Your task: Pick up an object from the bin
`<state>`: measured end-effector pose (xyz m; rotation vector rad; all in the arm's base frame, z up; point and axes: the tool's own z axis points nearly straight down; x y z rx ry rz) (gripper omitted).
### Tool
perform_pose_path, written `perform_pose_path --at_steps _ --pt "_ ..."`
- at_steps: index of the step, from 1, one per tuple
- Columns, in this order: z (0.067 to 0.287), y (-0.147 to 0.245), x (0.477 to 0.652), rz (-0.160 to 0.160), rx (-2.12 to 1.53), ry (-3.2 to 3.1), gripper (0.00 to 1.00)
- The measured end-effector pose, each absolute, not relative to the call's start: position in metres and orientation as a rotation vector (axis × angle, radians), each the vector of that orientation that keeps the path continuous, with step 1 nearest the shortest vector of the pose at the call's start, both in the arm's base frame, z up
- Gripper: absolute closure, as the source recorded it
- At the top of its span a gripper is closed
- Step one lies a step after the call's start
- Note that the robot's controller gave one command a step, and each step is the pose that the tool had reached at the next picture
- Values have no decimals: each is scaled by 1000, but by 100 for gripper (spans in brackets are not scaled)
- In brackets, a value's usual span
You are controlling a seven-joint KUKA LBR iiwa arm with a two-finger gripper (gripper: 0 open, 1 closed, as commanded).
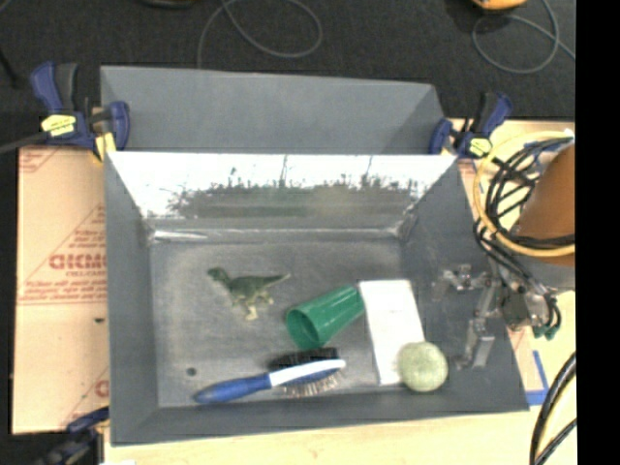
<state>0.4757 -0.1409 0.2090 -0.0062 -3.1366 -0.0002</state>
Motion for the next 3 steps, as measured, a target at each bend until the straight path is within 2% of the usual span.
perform_pose_path --at_steps 1,2,3 --pt "214 -140 477 3 1 -3145 0" --pt "123 -147 475 2 -163 -3145 0" --pt "121 -153 474 1 65 -3141 0"
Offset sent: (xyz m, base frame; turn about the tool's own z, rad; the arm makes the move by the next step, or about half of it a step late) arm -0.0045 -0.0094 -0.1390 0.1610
